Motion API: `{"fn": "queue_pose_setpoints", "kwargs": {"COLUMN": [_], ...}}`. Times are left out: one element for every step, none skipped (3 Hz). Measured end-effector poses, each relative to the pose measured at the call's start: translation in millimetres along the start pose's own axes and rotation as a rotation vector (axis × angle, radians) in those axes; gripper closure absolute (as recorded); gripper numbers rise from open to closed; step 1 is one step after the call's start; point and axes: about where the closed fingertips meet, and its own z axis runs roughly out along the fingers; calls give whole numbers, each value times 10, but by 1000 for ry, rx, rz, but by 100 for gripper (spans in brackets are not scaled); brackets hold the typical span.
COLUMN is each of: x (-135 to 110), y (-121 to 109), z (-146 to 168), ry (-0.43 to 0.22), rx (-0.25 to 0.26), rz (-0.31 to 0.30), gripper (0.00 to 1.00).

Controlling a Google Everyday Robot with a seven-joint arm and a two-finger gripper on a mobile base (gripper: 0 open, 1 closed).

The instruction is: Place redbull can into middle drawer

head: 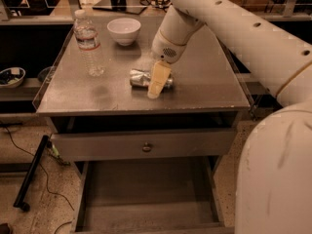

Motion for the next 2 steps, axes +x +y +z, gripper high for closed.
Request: {"fn": "queue_pose_setpoints", "kwargs": {"x": [0,0], "y": [0,0], "z": [0,1], "ry": [0,0], "rx": [0,0], "rz": [0,0], "gripper": [0,19]}}
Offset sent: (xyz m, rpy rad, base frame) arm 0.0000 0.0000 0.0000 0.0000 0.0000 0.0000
